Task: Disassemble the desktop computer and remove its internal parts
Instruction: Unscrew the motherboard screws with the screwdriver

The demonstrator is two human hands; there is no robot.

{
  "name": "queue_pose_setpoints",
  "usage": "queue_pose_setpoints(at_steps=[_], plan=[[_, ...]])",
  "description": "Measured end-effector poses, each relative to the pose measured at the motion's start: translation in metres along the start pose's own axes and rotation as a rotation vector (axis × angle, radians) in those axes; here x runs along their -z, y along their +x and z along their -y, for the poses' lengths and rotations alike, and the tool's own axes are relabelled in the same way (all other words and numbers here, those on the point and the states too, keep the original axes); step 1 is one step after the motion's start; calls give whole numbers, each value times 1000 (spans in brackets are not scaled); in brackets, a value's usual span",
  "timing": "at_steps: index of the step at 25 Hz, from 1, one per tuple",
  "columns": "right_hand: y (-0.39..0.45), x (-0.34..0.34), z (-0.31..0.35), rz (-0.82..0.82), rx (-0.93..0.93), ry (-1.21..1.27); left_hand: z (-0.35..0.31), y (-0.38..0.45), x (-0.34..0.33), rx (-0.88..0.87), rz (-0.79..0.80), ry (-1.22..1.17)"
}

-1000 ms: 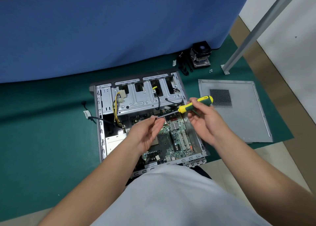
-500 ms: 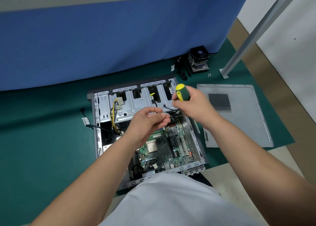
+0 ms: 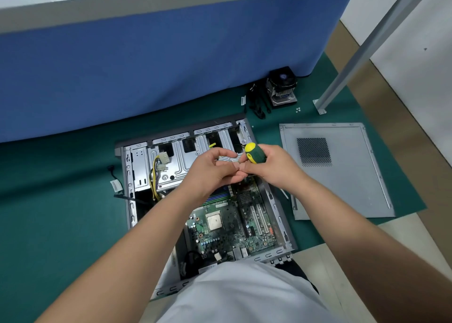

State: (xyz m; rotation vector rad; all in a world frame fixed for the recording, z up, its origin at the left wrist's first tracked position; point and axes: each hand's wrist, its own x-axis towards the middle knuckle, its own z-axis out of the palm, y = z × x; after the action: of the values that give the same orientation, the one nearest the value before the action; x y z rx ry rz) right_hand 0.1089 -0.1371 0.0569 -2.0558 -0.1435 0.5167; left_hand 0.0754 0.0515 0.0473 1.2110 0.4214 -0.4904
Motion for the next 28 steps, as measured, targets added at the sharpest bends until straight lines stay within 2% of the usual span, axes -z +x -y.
queue_pose_setpoints(at_steps=[4,8,9,13,14,16,20,25,28], plan=[[15,7,-5,46,18,-38,-13,20,-3,4,54,167],[33,14,-13,-27,-13,-77,-20,44,-5,-26,29,337],[40,21,-18,-79,-53,-57,-20,52,0,-92,-2,462],[74,52,-49,-253,-242,25,-21,88,39,-585,-277,1210],[87,56,-60,-262,-287,12,-20,99,48,-611,-329,1349],[112,57,-78,-265,-371,-26,-15,113,60,-531,-383,1519],[168,53,-103,-234,-500,-59,4,123,72,-554,-450,1650],[224,43,-122,-267,-533,-70,9,129,75,-611,-496,1640],[240,35,-131,-273,-528,-198,11,130,75,-643,-508,1632]])
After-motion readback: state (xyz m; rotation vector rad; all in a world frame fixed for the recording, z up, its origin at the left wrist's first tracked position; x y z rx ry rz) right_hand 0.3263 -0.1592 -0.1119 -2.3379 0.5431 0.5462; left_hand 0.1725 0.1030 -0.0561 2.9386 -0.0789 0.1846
